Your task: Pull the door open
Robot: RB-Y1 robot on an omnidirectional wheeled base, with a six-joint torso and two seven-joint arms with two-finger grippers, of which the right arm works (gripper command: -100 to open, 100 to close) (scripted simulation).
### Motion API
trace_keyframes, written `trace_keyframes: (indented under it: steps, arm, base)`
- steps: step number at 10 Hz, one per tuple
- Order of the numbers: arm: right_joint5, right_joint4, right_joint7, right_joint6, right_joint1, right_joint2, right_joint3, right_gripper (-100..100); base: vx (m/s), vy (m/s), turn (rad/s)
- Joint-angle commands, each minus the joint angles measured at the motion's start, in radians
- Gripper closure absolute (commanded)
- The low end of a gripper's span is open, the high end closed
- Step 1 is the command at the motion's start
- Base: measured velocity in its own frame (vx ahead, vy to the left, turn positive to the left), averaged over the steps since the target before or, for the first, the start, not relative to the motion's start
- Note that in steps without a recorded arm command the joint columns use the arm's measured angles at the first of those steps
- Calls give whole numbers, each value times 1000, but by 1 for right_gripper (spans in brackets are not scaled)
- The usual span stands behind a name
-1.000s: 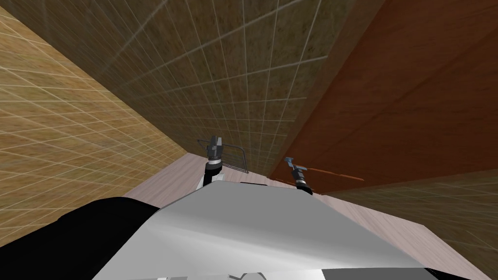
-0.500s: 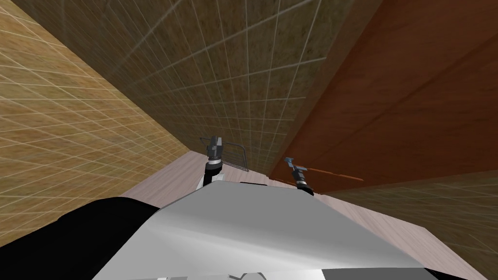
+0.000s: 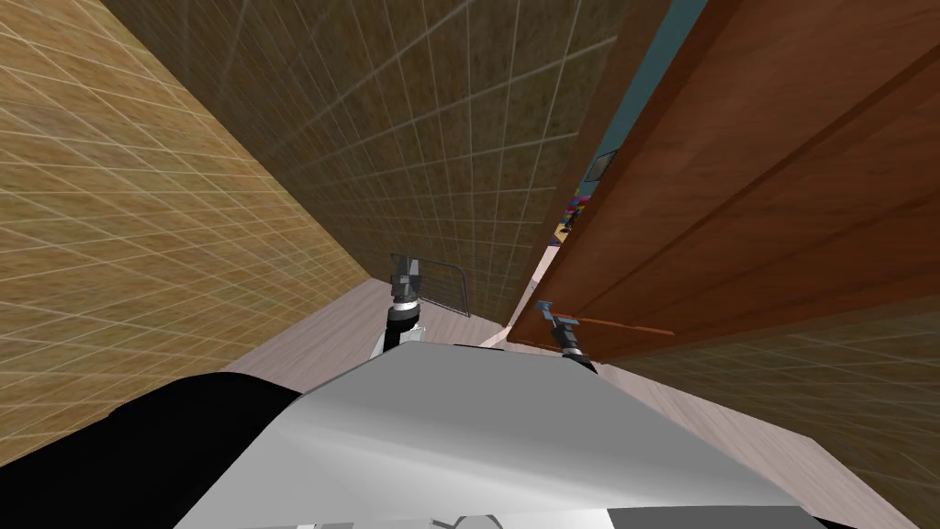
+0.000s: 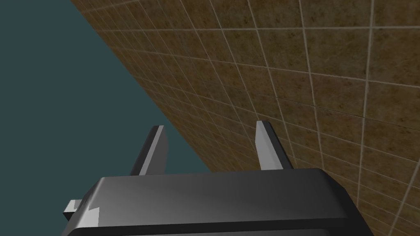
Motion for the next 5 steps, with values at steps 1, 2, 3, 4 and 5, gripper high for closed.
trace_keyframes:
  steps: [1,2,3,4,5]
  arm:
    - [10,-10,-19,-20,18,-13,19,100]
    - [6,-7,-11,-11,12,-8,11,100]
    - [11,-1,-25,-41,32,-18,23,100]
    - [12,3,-32,-59,43,-25,29,100]
    - [14,7,-40,-79,54,-33,34,100]
  base:
    - [-237,-84,109]
    - [-107,-40,31]
    - [-134,-22,172]
    - [-231,-90,216]
    - [-234,-102,192]
